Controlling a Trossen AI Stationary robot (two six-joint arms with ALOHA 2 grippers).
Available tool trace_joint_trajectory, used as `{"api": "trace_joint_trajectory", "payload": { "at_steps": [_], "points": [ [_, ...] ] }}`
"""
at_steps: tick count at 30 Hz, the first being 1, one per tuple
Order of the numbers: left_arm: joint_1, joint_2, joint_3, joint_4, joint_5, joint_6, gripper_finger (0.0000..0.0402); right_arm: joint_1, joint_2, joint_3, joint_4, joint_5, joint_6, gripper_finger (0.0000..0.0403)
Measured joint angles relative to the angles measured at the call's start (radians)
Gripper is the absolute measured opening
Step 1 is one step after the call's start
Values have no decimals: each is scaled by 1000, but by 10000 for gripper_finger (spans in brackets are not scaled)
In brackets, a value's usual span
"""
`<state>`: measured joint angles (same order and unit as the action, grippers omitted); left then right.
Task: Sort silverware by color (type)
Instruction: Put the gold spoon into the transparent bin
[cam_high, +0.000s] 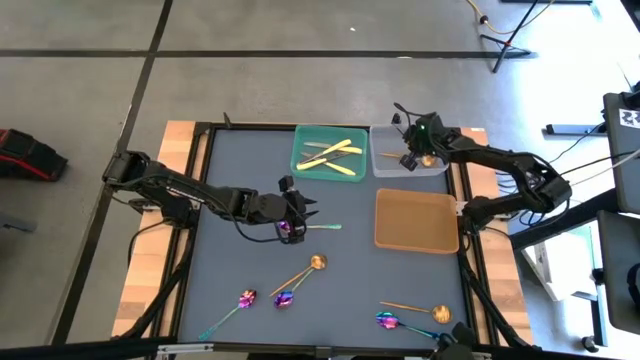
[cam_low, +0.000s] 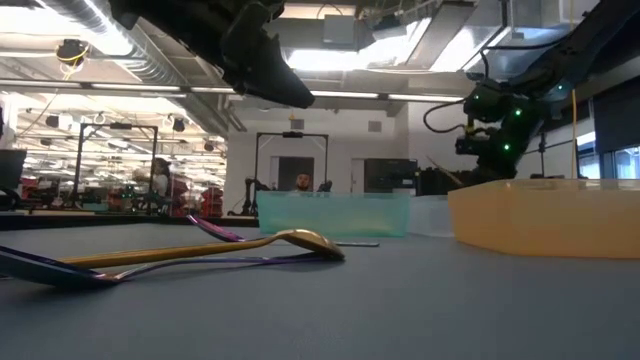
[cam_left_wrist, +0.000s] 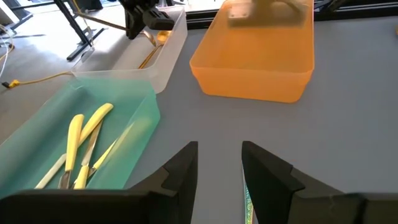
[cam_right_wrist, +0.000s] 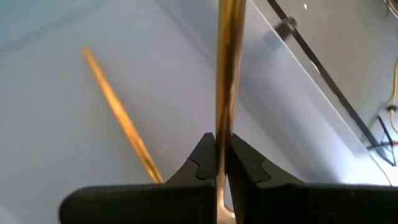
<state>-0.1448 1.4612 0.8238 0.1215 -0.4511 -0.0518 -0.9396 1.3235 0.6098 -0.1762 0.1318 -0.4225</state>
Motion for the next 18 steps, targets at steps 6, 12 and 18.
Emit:
{"api": "trace_joint_trajectory", "payload": {
  "at_steps": [6,12,18],
  "points": [
    [0,0,0,0,0,-1,119,2,1,0,12,-16,59,9],
    [-8,0,0,-2,22,-33,119,3,1,0,11,-73,71,79],
    [-10,0,0,-2,32,-26,119,3,-14,0,16,-44,95,170]
  ]
}}
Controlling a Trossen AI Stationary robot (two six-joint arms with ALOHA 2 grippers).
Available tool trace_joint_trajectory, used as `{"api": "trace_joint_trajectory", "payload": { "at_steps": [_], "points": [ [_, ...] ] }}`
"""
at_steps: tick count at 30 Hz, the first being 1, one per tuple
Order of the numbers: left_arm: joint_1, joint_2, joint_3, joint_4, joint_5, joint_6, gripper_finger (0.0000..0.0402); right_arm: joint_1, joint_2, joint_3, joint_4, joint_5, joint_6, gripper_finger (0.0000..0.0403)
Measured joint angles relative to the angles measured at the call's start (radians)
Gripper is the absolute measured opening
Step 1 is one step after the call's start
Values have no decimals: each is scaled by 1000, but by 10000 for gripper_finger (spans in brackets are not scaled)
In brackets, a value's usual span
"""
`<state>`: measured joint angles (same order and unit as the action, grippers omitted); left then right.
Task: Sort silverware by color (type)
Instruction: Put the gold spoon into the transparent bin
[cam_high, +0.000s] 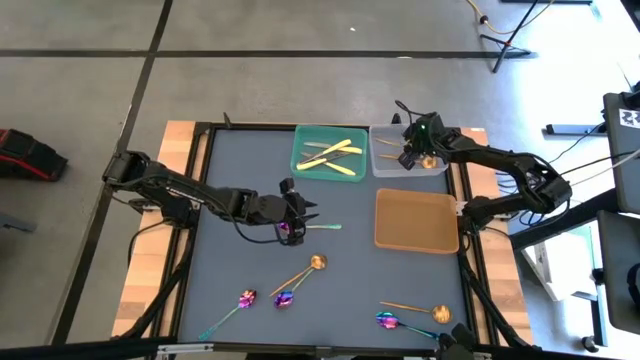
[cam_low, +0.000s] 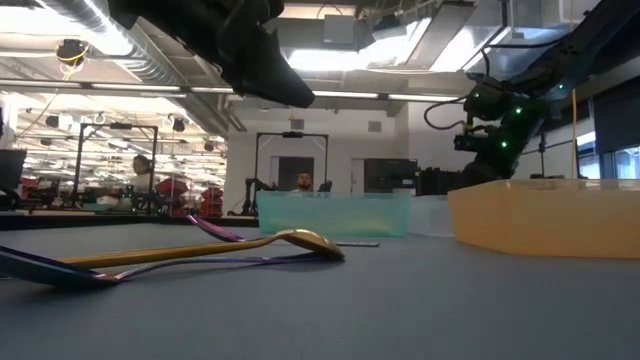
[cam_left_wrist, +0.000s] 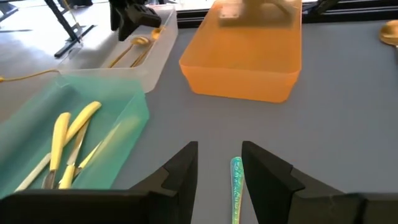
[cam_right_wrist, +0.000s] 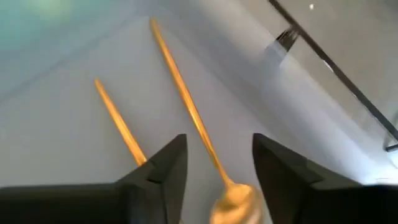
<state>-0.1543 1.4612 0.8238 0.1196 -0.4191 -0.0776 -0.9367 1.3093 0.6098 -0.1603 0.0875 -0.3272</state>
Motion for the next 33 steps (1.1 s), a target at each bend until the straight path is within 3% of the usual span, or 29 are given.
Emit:
{"api": "trace_joint_trajectory", "payload": {
  "at_steps": [5,12,21,26,33],
  "points": [
    [-13,9,0,-1,10,-25,119,46,-68,0,35,-36,41,196],
    [-74,40,1,18,15,-44,119,202,-185,0,84,-94,76,188],
    [-146,137,1,59,12,-168,119,497,-179,0,302,-352,-8,172],
    [-203,219,22,75,-76,-277,119,658,-155,0,396,-452,-16,170],
    [-302,324,164,29,-161,-337,119,904,-152,0,439,-420,-12,170]
  ]
}}
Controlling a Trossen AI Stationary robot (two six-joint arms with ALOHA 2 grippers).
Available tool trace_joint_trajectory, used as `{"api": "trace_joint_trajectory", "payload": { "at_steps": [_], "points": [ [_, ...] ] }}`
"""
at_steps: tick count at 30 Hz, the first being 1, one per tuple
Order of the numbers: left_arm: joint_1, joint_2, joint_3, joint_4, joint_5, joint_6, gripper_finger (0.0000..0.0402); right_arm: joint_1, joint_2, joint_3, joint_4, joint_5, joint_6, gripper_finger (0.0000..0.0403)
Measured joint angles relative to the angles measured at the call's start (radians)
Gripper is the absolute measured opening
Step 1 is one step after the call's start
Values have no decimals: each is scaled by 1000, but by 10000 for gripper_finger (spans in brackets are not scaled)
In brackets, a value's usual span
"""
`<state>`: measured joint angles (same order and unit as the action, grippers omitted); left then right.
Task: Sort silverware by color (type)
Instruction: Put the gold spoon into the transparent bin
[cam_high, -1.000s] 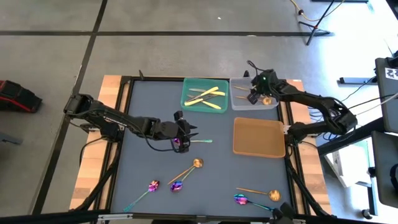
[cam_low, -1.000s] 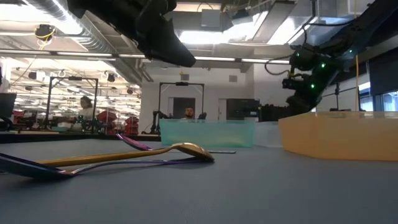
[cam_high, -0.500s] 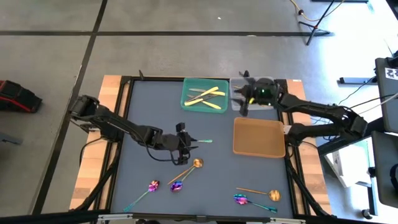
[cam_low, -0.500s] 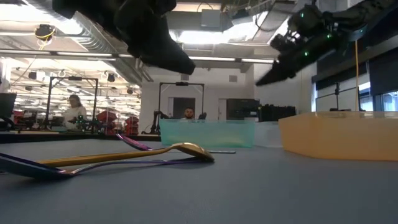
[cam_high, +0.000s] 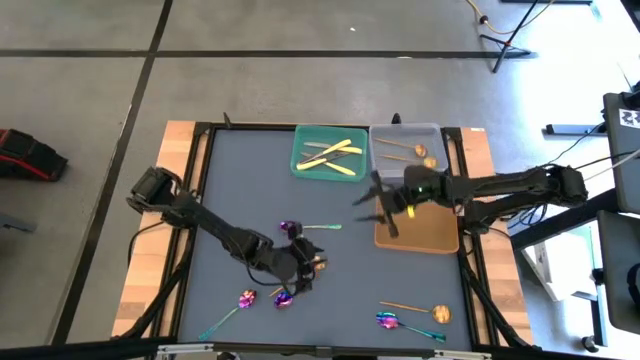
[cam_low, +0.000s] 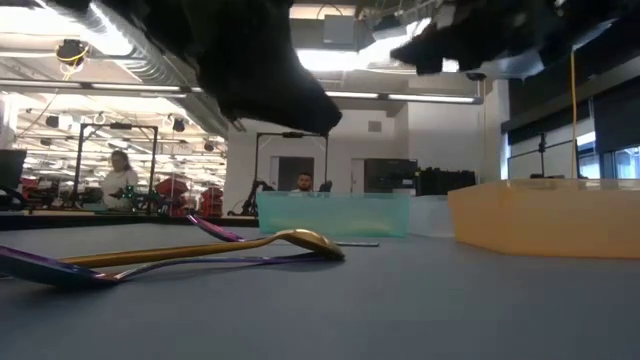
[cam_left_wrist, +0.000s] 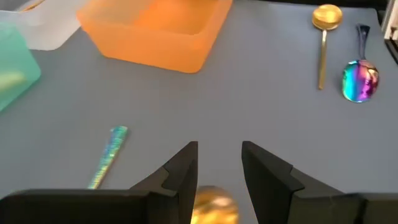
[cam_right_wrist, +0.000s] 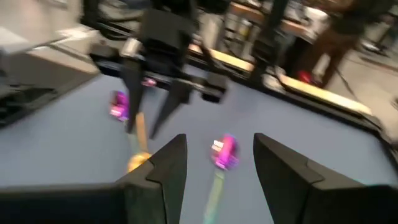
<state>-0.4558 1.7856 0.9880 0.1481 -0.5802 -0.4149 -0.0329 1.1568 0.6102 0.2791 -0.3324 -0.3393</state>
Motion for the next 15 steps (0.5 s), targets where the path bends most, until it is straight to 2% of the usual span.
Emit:
{"api": "trace_joint_trajectory", "payload": {
  "at_steps": [4,8,15],
  "points": [
    [-45,50,82,-97,-53,-77,119,129,15,0,31,17,18,170],
    [-69,78,99,-131,-92,-185,119,235,63,0,33,25,39,170],
    [-72,78,100,-195,-106,-367,119,350,110,0,-30,151,102,170]
  ]
}}
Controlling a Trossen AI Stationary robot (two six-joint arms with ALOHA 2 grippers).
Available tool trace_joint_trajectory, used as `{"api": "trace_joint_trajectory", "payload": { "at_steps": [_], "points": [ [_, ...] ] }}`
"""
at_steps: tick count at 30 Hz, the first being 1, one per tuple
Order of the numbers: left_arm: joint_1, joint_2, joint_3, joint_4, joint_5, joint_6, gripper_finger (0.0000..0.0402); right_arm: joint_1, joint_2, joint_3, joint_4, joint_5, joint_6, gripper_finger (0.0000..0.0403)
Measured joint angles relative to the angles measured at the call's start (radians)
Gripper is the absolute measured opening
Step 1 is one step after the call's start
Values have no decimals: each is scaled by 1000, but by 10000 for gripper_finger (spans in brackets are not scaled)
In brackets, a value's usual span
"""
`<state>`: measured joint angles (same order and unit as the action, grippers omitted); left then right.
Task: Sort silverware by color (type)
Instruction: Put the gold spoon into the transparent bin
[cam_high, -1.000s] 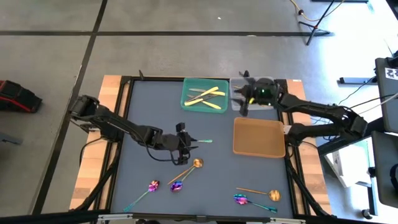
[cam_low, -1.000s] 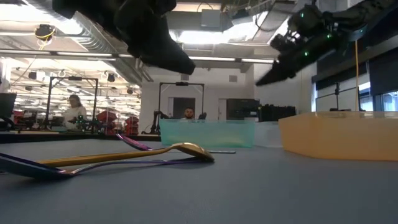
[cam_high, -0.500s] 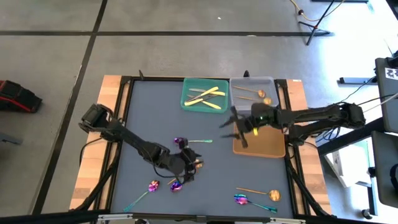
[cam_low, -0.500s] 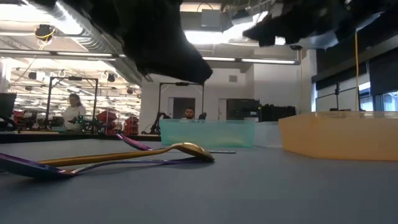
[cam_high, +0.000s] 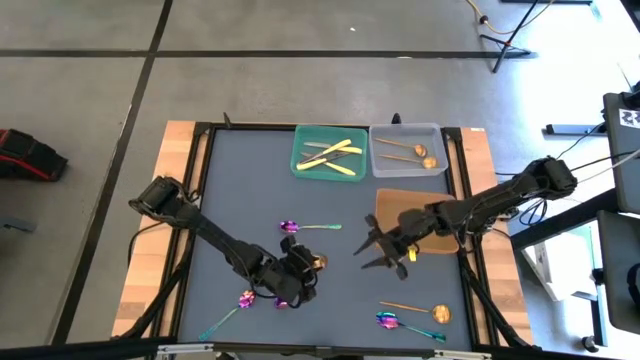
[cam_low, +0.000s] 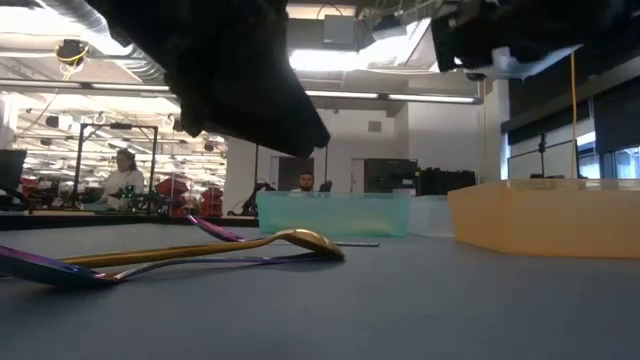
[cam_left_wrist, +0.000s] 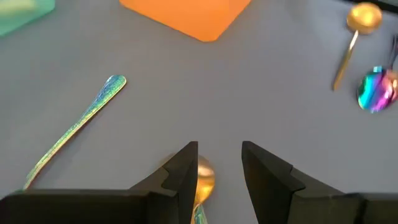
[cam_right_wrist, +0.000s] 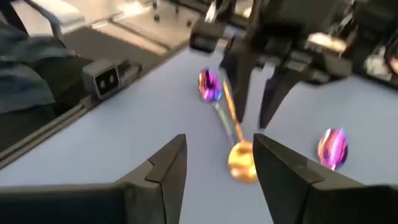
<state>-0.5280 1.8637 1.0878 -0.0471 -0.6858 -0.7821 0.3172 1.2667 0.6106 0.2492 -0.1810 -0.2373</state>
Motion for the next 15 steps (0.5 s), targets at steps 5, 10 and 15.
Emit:
{"api": "trace_joint_trajectory", "payload": {
  "at_steps": [5,10,15],
  "points": [
    [-1,0,0,-18,30,-35,119,69,0,0,-125,29,88,170],
    [3,1,0,-97,99,-118,119,162,0,-8,-297,31,236,170],
    [-6,9,0,-210,117,-214,119,254,0,-88,-243,103,290,170]
  ]
}}
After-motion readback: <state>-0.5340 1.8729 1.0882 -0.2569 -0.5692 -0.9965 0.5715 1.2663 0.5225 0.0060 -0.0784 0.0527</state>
